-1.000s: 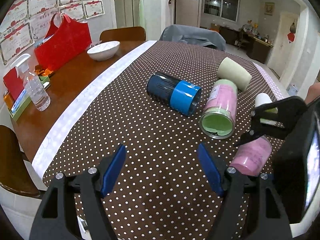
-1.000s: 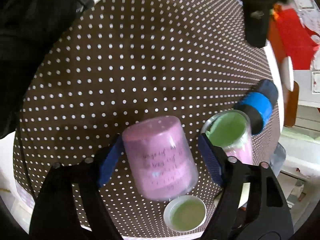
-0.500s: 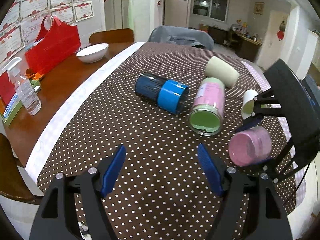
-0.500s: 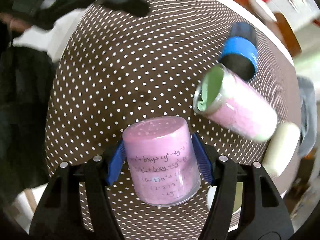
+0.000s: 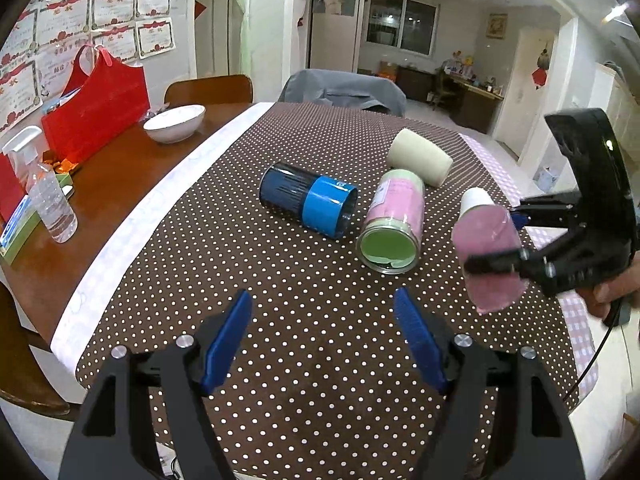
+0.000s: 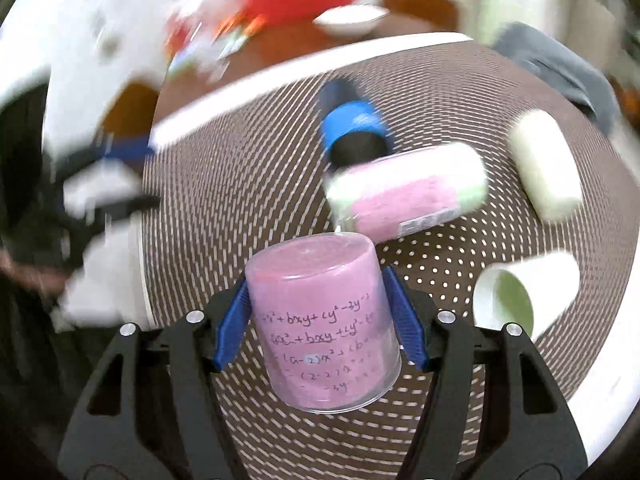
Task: Flip cup upside down
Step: 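Lower the pink cup rim-down onto the cloth and open the right tool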
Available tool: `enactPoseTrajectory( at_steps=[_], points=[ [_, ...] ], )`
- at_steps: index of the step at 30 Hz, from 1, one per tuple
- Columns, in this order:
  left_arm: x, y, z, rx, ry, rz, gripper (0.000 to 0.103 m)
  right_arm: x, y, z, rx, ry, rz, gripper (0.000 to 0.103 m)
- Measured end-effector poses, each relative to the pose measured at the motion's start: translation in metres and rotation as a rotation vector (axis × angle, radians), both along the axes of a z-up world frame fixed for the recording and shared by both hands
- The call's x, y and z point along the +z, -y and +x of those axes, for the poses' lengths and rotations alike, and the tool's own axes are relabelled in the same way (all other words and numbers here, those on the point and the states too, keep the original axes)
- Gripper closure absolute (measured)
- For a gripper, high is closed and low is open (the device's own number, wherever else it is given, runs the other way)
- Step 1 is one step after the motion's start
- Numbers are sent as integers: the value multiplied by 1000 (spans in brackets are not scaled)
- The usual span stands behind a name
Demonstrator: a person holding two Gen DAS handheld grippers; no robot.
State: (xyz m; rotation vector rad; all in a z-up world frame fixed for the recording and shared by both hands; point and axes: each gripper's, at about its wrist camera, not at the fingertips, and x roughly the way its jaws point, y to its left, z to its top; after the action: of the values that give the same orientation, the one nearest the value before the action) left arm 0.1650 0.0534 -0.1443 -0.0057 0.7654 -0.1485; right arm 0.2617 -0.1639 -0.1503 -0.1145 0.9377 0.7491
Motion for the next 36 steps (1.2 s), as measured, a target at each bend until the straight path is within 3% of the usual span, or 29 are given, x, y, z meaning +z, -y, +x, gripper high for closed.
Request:
enactPoseTrajectory(
  at_steps=[6,11,19,28,34,36],
  points=[
    [4,-3,-6,-33,20,-6,30,-9,19,-20,-328,52,197,40],
    [7,-6,-9,-39,36,-9,30,-25,16,-34,-492,86,241,40],
    [10,-13,-19,-24,50,-26,30,-41,0,-28,-592,138,150,39],
    [10,-17,-34,-10,62,-22,30,-59,-14,-39,-600,128,109,38],
    [14,-13,-50,-23,85,-8,30,-48,-5,-70,-626,151,166,19],
    [15,-10,-56,-28,95,-6,30,-43,-3,-79,-623,155,187,8]
  ],
)
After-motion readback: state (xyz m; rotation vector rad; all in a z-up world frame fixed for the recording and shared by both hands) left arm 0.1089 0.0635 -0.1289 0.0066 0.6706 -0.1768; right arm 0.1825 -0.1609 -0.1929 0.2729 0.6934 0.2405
